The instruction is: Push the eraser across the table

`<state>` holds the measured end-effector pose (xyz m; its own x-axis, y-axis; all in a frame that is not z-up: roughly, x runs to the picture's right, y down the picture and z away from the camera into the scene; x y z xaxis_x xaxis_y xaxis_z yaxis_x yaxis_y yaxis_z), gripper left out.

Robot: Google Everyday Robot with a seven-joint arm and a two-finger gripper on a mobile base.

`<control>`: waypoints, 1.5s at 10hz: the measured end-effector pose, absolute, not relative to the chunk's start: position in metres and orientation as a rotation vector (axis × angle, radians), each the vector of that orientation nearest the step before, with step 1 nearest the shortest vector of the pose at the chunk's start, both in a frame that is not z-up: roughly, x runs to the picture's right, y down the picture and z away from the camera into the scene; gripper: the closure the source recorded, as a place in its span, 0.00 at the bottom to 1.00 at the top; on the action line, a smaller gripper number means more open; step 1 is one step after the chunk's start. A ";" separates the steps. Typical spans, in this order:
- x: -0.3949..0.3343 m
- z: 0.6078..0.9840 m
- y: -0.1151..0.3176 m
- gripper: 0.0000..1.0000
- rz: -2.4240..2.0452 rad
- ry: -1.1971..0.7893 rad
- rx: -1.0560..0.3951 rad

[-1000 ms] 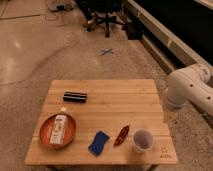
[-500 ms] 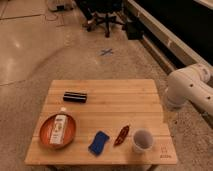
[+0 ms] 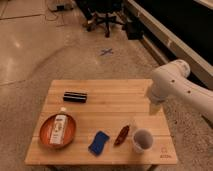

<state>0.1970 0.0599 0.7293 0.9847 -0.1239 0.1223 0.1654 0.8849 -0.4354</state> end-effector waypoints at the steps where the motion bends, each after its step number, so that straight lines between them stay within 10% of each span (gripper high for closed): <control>1: 0.182 0.734 0.054 0.35 -0.175 -0.119 -0.441; 15: 0.019 0.763 0.062 0.35 -0.421 -0.402 -0.410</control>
